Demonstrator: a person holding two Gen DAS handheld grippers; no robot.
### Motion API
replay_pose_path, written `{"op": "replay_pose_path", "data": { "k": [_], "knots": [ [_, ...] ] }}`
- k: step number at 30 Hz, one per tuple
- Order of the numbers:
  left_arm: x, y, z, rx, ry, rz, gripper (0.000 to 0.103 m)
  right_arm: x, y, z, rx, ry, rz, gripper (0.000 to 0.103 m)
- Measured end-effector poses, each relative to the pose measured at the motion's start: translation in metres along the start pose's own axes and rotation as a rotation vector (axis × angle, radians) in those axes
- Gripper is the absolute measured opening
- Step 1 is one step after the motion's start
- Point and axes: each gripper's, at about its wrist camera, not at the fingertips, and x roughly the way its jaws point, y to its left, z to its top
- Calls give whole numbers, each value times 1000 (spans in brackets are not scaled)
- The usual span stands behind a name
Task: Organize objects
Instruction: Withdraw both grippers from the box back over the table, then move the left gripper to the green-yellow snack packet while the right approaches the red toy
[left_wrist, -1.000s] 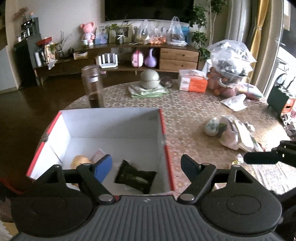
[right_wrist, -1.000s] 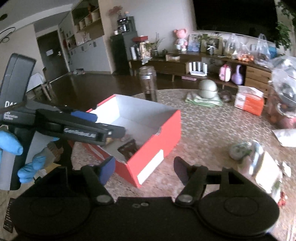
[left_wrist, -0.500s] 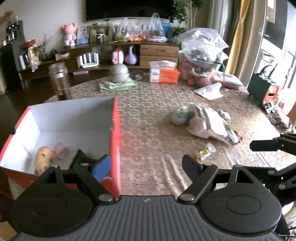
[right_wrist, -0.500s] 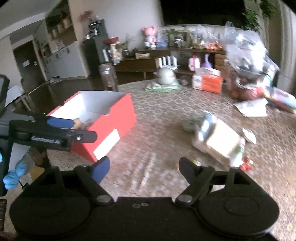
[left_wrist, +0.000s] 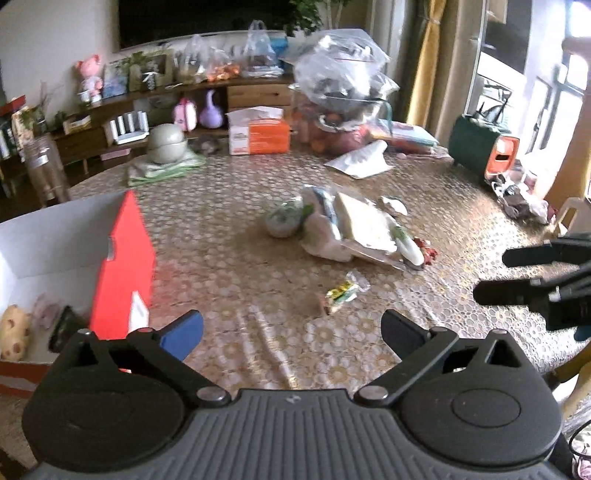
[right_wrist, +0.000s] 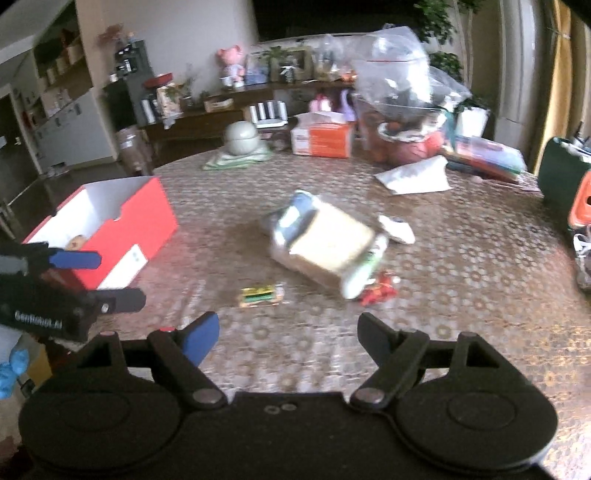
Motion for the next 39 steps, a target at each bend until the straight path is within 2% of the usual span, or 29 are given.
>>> {"op": "replay_pose_path", "data": {
  "k": [8, 14, 18, 24, 34, 39],
  "knots": [
    [25, -25, 0, 23, 16, -89, 103, 13, -29, 9, 5, 6, -47, 82],
    [50, -25, 7, -49, 81, -110, 103, 33, -45, 10, -14, 37, -81, 82],
    [61, -29, 7, -28, 53, -92, 103, 48, -53, 10, -24, 63, -85, 82],
    [84, -31, 7, -41, 67, -108, 103, 71, -58, 11, -70, 94, -79, 81],
    [120, -39, 9, 43, 71, -46, 103, 106, -67, 12, -84, 140, -74, 80],
    [133, -40, 11, 79, 82, -36, 102, 114, -69, 12, -88, 136, -70, 79]
  ]
}}
